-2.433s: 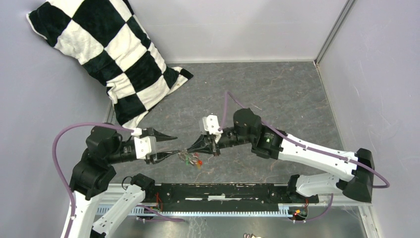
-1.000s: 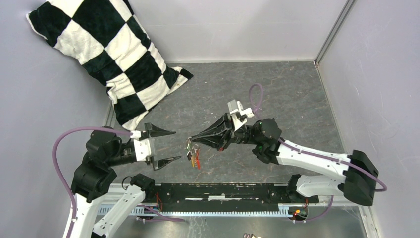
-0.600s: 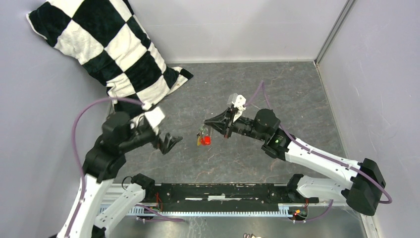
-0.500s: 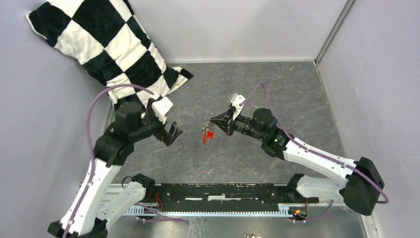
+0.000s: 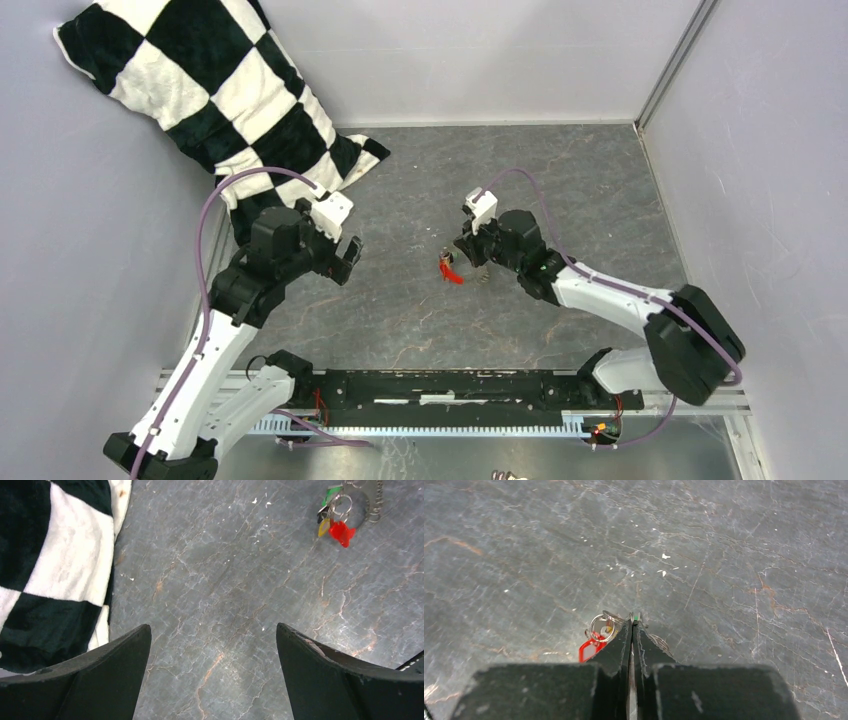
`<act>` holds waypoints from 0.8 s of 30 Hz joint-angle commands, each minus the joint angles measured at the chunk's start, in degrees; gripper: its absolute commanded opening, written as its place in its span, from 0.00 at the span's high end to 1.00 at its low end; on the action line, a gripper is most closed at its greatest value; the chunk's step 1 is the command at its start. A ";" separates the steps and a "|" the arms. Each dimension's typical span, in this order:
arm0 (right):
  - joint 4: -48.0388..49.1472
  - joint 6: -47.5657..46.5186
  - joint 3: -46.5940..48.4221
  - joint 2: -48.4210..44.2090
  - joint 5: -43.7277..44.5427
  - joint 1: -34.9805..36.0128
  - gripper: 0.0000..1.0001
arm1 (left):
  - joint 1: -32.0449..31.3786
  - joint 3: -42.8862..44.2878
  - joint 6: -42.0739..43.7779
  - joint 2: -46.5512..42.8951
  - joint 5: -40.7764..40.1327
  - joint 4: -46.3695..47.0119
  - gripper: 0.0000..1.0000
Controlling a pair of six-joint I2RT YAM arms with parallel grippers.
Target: Put the keys on the keyring
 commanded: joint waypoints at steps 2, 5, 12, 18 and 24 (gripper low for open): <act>3.15 -0.06 7.15 8.51 1.58 -2.83 0.94 | 0.00 -2.61 -1.20 -0.92 -2.44 5.38 0.00; 4.05 -0.29 9.95 14.14 0.68 -4.80 0.92 | 0.04 -2.88 -0.83 -0.85 -2.47 5.25 0.00; 6.58 -0.14 16.52 26.06 -1.92 -7.74 0.92 | 0.11 -2.48 -0.01 -0.59 -2.82 5.19 0.00; 6.00 -0.51 22.65 32.33 -2.20 -8.68 0.39 | 0.26 -3.17 -0.52 -0.19 -2.55 6.10 0.00; 2.90 -3.80 22.56 26.84 3.30 -9.05 0.02 | 2.20 -3.42 -0.96 2.61 -1.55 9.24 0.00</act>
